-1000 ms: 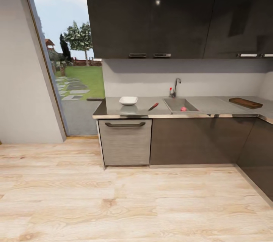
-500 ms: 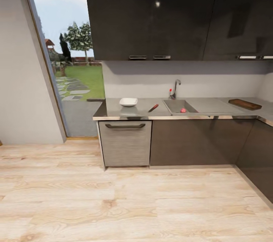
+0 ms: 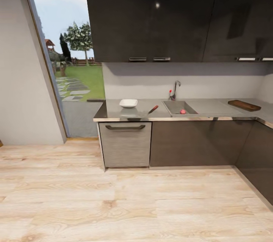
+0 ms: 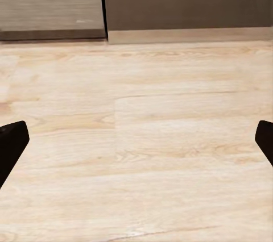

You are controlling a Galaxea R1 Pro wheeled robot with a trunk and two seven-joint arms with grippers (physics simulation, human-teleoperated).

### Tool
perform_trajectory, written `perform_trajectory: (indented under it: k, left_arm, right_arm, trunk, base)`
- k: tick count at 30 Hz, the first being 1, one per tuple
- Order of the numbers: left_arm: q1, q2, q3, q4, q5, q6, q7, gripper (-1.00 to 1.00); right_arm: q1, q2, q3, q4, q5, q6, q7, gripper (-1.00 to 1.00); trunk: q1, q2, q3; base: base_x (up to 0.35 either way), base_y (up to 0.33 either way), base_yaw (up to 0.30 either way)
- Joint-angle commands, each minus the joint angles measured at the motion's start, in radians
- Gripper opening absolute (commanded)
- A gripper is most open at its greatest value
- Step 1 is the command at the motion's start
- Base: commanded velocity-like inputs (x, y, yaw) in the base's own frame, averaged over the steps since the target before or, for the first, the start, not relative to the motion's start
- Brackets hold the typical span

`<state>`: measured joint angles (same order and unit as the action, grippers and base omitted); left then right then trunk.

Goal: In the kitchen, take the Vidalia onion out of the sink, dice it on the chopping board with the paring knife, put the diced onion into the bowl on the countertop, then place both the paring knife and the chopping board into the sink.

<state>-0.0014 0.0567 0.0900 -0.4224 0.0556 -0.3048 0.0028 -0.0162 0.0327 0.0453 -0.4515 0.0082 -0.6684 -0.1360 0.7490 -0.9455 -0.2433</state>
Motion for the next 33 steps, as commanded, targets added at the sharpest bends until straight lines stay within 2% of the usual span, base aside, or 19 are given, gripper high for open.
perform_trajectory:
  k: [1,33]
  left_arm:
    - [0.000,0.000,-0.001,0.000,0.006,-0.002,0.000,1.00]
    - [0.000,-0.003,-0.001,0.001,0.006,-0.002,0.000,1.00]
  right_arm:
    - [-0.001,0.000,0.005,0.000,0.001,-0.002,-0.008,1.00]
    - [-0.001,0.000,0.005,0.000,0.001,-0.002,-0.008,1.00]
  trunk:
    - [-0.004,0.006,0.002]
    - [-0.127,0.230,0.102]
  base:
    - [0.000,0.000,0.000]
    - [0.000,0.000,0.000]
